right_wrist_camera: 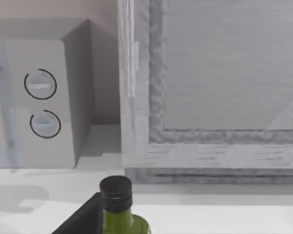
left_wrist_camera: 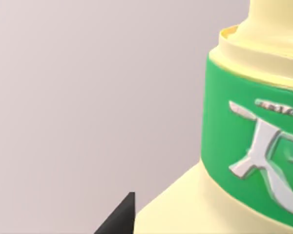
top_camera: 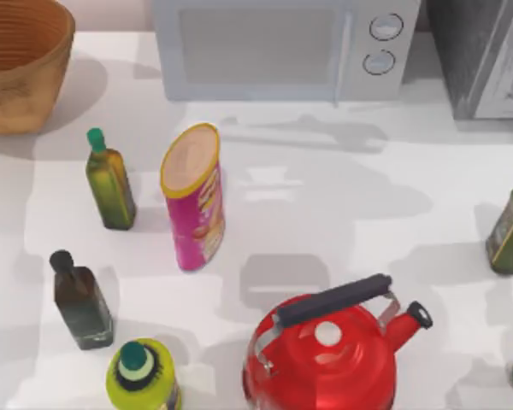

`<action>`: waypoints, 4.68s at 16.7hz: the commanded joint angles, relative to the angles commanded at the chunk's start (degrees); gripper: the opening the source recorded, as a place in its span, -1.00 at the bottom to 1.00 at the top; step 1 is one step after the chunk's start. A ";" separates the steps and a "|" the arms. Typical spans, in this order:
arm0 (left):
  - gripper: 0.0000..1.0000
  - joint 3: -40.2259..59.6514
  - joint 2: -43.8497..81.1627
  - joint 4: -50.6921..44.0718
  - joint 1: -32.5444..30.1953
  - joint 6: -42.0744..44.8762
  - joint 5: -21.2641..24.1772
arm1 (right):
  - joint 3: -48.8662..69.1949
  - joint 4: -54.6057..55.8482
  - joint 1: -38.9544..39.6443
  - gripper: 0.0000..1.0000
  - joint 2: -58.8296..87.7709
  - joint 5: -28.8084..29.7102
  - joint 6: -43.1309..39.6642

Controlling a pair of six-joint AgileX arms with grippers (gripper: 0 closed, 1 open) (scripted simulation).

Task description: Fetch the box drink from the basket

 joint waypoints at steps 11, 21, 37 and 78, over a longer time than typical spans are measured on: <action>-1.00 -44.65 -60.88 -15.47 -5.16 -0.63 -6.00 | 0.00 0.00 0.00 1.00 0.00 0.00 0.00; -1.00 -68.06 -89.95 -23.65 -8.30 -0.79 -9.09 | 0.00 0.00 0.00 1.00 0.00 0.00 0.00; -1.00 -58.98 -57.83 5.43 -21.93 0.82 -36.29 | 0.00 0.00 0.00 1.00 0.00 0.00 0.00; -0.10 -51.10 5.46 57.51 -30.47 1.99 -65.10 | 0.00 0.00 0.00 1.00 0.00 0.00 0.00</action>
